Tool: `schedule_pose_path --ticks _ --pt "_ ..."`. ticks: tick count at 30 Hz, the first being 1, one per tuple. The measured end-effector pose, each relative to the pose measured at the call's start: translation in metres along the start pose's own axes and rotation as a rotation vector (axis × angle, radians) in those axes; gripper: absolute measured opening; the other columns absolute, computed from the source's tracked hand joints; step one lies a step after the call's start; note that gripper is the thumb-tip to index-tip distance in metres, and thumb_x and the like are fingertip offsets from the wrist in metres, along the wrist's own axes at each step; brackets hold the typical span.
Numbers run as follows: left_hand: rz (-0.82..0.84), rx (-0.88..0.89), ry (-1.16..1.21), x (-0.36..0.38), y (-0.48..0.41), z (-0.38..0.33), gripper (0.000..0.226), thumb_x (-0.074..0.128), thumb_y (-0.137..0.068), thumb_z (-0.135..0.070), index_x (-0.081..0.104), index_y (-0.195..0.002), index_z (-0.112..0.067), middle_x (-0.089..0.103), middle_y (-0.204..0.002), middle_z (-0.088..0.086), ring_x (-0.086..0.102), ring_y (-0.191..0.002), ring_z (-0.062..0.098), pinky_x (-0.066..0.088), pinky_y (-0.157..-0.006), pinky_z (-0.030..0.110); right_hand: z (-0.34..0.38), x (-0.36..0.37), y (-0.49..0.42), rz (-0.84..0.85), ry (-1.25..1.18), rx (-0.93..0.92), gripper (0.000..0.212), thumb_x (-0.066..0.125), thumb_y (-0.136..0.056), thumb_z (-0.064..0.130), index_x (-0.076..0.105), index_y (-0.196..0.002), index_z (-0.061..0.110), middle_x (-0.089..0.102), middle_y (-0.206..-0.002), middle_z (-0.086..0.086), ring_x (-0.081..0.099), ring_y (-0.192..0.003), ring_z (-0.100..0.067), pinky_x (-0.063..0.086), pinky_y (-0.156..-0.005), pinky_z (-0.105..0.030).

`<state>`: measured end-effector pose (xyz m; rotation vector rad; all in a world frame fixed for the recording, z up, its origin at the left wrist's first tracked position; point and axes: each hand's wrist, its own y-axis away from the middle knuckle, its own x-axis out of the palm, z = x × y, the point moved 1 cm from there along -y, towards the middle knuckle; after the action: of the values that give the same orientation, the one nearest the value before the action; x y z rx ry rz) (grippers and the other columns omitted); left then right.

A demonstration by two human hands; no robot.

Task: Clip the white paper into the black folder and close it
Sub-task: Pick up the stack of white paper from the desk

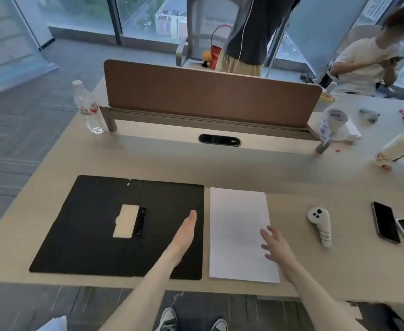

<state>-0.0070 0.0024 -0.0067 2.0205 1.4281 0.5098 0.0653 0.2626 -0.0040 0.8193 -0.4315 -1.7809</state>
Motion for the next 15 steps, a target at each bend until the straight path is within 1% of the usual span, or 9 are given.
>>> schedule_pose_path --ticks 1,3,4,6,9,10,12,14,15 --pt "-0.023 0.048 -0.050 0.006 0.003 0.002 0.076 0.029 -0.095 -0.072 0.028 -0.155 -0.025 0.033 -0.160 -0.003 0.032 -0.145 0.020 0.022 -0.118 0.043 -0.005 -0.001 -0.002 -0.070 0.080 -0.008 0.065 0.055 -0.094 0.046 0.034 -0.148 0.017 0.052 -0.129 -0.005 0.055 -0.121 -0.030 0.045 -0.104 -0.048" --pt "-0.071 0.162 -0.269 0.023 0.008 0.012 0.059 0.034 -0.101 -0.058 0.042 -0.147 -0.024 0.048 -0.151 -0.004 0.046 -0.132 0.012 0.034 -0.111 0.033 -0.016 -0.005 -0.005 -0.185 0.263 0.012 0.057 0.058 -0.094 0.035 0.042 -0.143 0.009 0.057 -0.132 -0.011 0.056 -0.116 -0.028 0.046 -0.098 -0.042" --pt "-0.067 0.215 -0.404 0.034 0.016 0.020 0.054 0.037 -0.101 -0.056 0.046 -0.145 -0.025 0.050 -0.149 -0.006 0.049 -0.129 0.010 0.037 -0.111 0.033 -0.024 -0.007 -0.007 -0.228 0.329 0.026 0.055 0.058 -0.094 0.032 0.045 -0.140 0.007 0.057 -0.132 -0.013 0.056 -0.116 -0.028 0.046 -0.093 -0.040" --pt "-0.070 0.342 -0.694 0.054 0.020 0.036 0.052 0.038 -0.102 -0.053 0.044 -0.145 -0.026 0.047 -0.151 -0.007 0.045 -0.135 0.013 0.035 -0.111 0.032 -0.040 -0.007 -0.011 -0.251 0.409 0.076 0.049 0.060 -0.091 0.033 0.051 -0.131 0.005 0.058 -0.126 -0.013 0.058 -0.111 -0.030 0.045 -0.083 -0.036" --pt "0.002 0.448 -1.030 0.072 0.016 0.065 0.054 0.038 -0.103 -0.046 0.039 -0.149 -0.017 0.039 -0.157 0.001 0.036 -0.142 0.022 0.026 -0.117 0.039 -0.056 -0.005 -0.021 -0.265 0.412 0.145 0.042 0.065 -0.086 0.039 0.054 -0.108 0.005 0.056 -0.105 -0.013 0.057 -0.087 -0.027 0.045 -0.075 -0.036" --pt "0.015 0.476 -1.106 0.074 0.014 0.074 0.055 0.041 -0.102 -0.044 0.039 -0.149 -0.014 0.037 -0.158 0.003 0.036 -0.143 0.025 0.026 -0.118 0.042 -0.060 -0.003 -0.026 -0.280 0.404 0.166 0.049 0.067 -0.084 0.043 0.055 -0.111 0.004 0.057 -0.108 -0.013 0.058 -0.090 -0.029 0.047 -0.077 -0.038" --pt "-0.012 0.525 -1.200 0.074 0.011 0.092 0.055 0.055 -0.095 -0.043 0.051 -0.142 -0.015 0.049 -0.151 0.003 0.048 -0.137 0.025 0.037 -0.112 0.044 -0.060 0.001 -0.030 -0.308 0.372 0.204 0.062 0.068 -0.081 0.047 0.053 -0.123 0.003 0.058 -0.119 -0.015 0.059 -0.105 -0.034 0.048 -0.082 -0.041" --pt "-0.050 0.575 -1.215 0.074 0.006 0.105 0.054 0.068 -0.084 -0.047 0.064 -0.129 -0.018 0.063 -0.137 0.000 0.061 -0.124 0.023 0.048 -0.102 0.042 -0.056 0.002 -0.035 -0.311 0.331 0.223 0.063 0.070 -0.081 0.047 0.053 -0.122 0.002 0.059 -0.116 -0.014 0.058 -0.102 -0.033 0.048 -0.080 -0.041" --pt "-0.055 0.590 -1.212 0.076 0.004 0.109 0.055 0.070 -0.081 -0.048 0.065 -0.128 -0.018 0.064 -0.135 0.000 0.062 -0.123 0.022 0.049 -0.100 0.041 -0.055 0.000 -0.038 -0.306 0.303 0.233 0.062 0.071 -0.080 0.048 0.055 -0.119 0.002 0.061 -0.112 -0.012 0.059 -0.096 -0.031 0.047 -0.076 -0.040"
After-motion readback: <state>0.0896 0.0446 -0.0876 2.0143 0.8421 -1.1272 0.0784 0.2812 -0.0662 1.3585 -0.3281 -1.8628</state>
